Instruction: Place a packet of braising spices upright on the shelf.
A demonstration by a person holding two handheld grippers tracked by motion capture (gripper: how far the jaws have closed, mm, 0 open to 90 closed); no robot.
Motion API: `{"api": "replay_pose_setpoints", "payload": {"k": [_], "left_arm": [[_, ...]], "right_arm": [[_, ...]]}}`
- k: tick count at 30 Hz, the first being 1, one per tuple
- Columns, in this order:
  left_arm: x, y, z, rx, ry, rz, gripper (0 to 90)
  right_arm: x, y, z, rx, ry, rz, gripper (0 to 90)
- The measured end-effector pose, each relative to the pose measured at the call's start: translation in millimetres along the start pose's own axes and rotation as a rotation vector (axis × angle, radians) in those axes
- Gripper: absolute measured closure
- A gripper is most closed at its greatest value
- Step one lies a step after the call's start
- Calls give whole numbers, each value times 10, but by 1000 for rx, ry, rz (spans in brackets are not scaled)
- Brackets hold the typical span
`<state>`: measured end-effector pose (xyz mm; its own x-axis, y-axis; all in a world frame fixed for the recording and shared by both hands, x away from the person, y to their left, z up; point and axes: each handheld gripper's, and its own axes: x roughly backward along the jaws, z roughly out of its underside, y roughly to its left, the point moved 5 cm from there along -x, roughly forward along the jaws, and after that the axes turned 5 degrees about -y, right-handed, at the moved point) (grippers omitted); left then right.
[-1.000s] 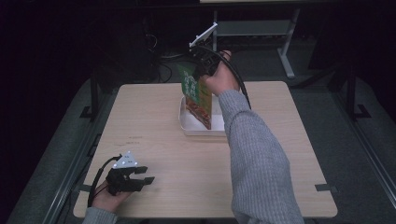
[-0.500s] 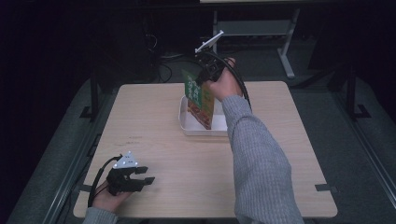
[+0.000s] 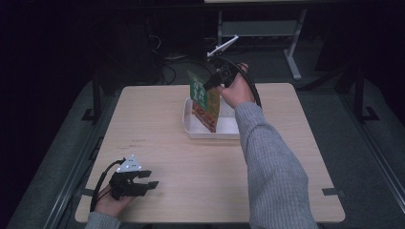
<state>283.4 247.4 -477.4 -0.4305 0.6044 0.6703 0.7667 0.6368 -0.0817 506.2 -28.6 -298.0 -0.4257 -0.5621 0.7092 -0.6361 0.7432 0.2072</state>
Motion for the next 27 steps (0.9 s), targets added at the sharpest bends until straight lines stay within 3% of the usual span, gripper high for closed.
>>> {"api": "replay_pose_setpoints", "payload": {"k": [27], "left_arm": [[-11, -2, 1, -1, 3, -2, 454]], "right_arm": [[181, -80, 302, -1, -19, -30, 558]]}}
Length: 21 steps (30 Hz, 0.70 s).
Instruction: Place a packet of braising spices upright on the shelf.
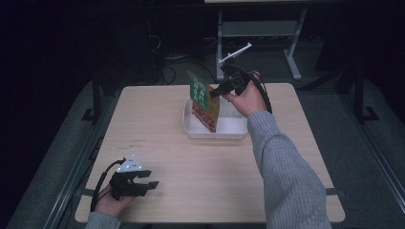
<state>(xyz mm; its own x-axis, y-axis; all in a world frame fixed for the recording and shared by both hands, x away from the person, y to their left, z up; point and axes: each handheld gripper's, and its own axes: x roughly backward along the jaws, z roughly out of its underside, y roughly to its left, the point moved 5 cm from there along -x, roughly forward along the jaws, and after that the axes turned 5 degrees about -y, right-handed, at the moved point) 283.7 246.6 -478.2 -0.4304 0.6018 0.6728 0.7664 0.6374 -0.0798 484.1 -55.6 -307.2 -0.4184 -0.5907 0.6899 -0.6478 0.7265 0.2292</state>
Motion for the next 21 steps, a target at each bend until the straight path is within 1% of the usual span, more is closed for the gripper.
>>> {"api": "replay_pose_setpoints", "payload": {"k": [4, 8, 10, 11, 15, 21], "left_arm": [[-2, -6, -2, 3, -2, -2, 454], [-8, -9, -1, -1, 1, -2, 453], [-10, -12, -2, -3, 2, -1, 454], [-10, -13, -2, -2, 2, -1, 453], [-11, -14, -1, -3, 4, -1, 453], [-8, -14, 1, -4, 4, -3, 453]], "right_arm": [[37, -18, 82, -8, -6, -17, 546], [59, -16, 132, -6, -6, -27, 539], [79, -16, 159, -7, -11, -36, 533], [107, -18, 188, -8, -23, -50, 530], [140, -20, 237, -9, -32, -65, 523], [188, -35, 357, -24, -32, -83, 508]]}}
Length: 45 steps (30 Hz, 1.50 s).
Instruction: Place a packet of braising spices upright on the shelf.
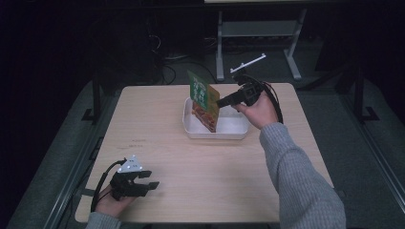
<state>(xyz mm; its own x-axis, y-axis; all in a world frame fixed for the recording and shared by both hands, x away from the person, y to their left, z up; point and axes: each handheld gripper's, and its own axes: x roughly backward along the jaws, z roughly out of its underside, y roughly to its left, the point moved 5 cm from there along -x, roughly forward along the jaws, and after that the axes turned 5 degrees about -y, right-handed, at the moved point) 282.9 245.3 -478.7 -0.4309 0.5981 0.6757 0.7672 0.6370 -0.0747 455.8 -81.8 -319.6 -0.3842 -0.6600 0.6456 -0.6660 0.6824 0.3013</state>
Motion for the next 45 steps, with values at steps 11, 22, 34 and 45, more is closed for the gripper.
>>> {"api": "replay_pose_setpoints", "payload": {"k": [11, 22, 34, 45], "left_arm": [[-8, -3, 3, -1, 2, -1, 451], [-11, -3, 8, 1, 6, -1, 448], [-15, -1, 15, 8, 6, -2, 440], [-31, -8, 19, 8, 9, -2, 432]], "right_arm": [[105, -72, 237, -26, -15, -32, 499], [195, -107, 502, -44, -14, -57, 488], [238, -126, 823, -46, -1, -66, 467], [251, -197, 1157, -81, 1, -88, 450]]}}
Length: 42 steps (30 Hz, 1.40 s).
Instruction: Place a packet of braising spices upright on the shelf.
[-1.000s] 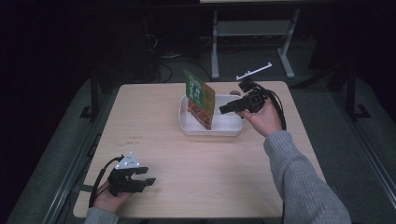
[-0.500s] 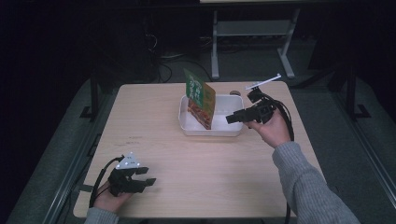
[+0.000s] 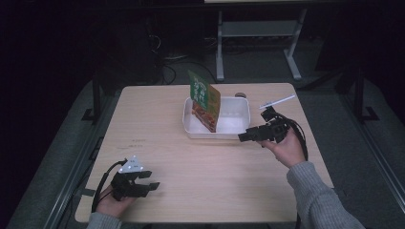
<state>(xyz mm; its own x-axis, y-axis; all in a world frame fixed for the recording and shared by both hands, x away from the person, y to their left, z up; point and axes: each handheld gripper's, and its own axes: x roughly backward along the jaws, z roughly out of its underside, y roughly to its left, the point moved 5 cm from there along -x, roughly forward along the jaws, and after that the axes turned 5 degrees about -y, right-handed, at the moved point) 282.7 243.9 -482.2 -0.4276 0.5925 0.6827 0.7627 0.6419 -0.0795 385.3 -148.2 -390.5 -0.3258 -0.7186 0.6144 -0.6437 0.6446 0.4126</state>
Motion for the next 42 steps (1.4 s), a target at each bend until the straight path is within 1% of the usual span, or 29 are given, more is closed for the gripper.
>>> {"api": "replay_pose_setpoints", "payload": {"k": [4, 5, 7, 8, 9, 10, 11, 12, 19, 20, 21, 22, 27, 30, 31, 34, 37, 42], "left_arm": [[-7, -5, 2, -2, 3, 0, 428], [-9, -7, 2, -2, 3, 1, 428], [-19, -11, 1, -2, 3, 3, 424], [-19, -11, 1, -2, 3, 3, 424], [-24, -14, 1, -3, 6, 2, 422], [-24, -14, 1, -3, 6, 2, 421], [-25, -16, 0, -3, 6, 2, 421], [-26, -17, 0, -4, 7, 2, 421], [-33, -22, -1, -3, 7, 2, 410], [-33, -22, -1, -3, 7, 2, 409], [-33, -22, -1, -2, 6, 2, 407], [-34, -23, -1, -1, 7, 2, 407], [-40, -32, -3, 0, 6, 2, 401], [-39, -34, -4, 0, 5, 1, 399], [-40, -35, -4, 0, 5, 0, 398], [-39, -35, -3, -1, 7, 0, 396], [-40, -37, -4, -1, 6, 1, 396], [-52, -45, -5, -1, 5, 2, 396]], "right_arm": [[13, -20, 116, -9, 0, -7, 445], [13, -20, 116, -9, 0, -7, 445], [26, -38, 212, -17, 3, -10, 442], [26, -38, 212, -17, 3, -10, 442], [37, -58, 273, -23, -1, -14, 441], [37, -58, 273, -23, -1, -14, 441], [49, -74, 330, -30, 1, -15, 438], [49, -74, 330, -30, 1, -15, 438], [83, -98, 543, -47, -8, -21, 435], [83, -98, 543, -47, -8, -21, 435], [81, -102, 599, -46, -1, -18, 433], [81, -102, 599, -46, -1, -18, 433], [92, -88, 746, -50, -8, -25, 432], [100, -79, 791, -51, -12, -30, 431], [104, -73, 840, -54, -13, -30, 429], [103, -75, 894, -54, -12, -28, 429], [94, -77, 984, -49, -13, -15, 429], [69, -56, 1130, -48, -2, -9, 427]]}}
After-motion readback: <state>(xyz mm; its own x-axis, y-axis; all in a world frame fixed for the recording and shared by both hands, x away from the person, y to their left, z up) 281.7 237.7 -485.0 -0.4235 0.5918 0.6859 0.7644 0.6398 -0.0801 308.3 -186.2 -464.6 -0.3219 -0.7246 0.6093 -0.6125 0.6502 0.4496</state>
